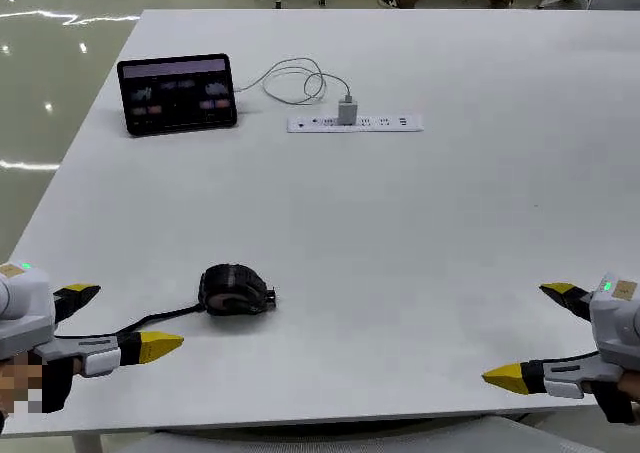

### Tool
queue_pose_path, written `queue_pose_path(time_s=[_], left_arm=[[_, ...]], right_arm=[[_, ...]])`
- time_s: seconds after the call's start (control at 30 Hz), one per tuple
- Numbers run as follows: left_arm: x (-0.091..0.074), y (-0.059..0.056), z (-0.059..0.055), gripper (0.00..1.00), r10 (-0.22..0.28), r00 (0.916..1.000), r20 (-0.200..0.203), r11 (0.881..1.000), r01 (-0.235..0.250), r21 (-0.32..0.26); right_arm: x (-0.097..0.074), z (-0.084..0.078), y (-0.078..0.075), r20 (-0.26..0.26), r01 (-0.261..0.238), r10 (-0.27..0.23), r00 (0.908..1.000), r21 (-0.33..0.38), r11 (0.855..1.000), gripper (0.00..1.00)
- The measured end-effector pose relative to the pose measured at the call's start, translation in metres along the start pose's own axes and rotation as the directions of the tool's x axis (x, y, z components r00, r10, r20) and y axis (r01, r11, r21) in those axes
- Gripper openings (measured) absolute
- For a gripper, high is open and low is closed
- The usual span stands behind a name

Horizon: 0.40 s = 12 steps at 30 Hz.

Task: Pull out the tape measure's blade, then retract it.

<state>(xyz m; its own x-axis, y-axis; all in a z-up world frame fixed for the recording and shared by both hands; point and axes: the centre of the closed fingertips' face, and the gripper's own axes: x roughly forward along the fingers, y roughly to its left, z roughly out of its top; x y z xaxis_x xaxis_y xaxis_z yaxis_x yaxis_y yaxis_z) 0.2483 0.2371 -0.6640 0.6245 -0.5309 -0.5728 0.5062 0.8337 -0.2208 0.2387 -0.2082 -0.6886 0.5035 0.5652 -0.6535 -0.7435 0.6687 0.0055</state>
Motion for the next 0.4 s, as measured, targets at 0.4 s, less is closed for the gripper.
queue_pose_path(time_s=[0.4], left_arm=[[0.005,-0.003,-0.012,1.00,-0.012,0.9996,-0.026,1.000,0.012,-0.002]], right_arm=[[-0.001,-0.005,0.000,-0.011,0.000,0.000,0.9999,-0.002,1.000,1.00]])
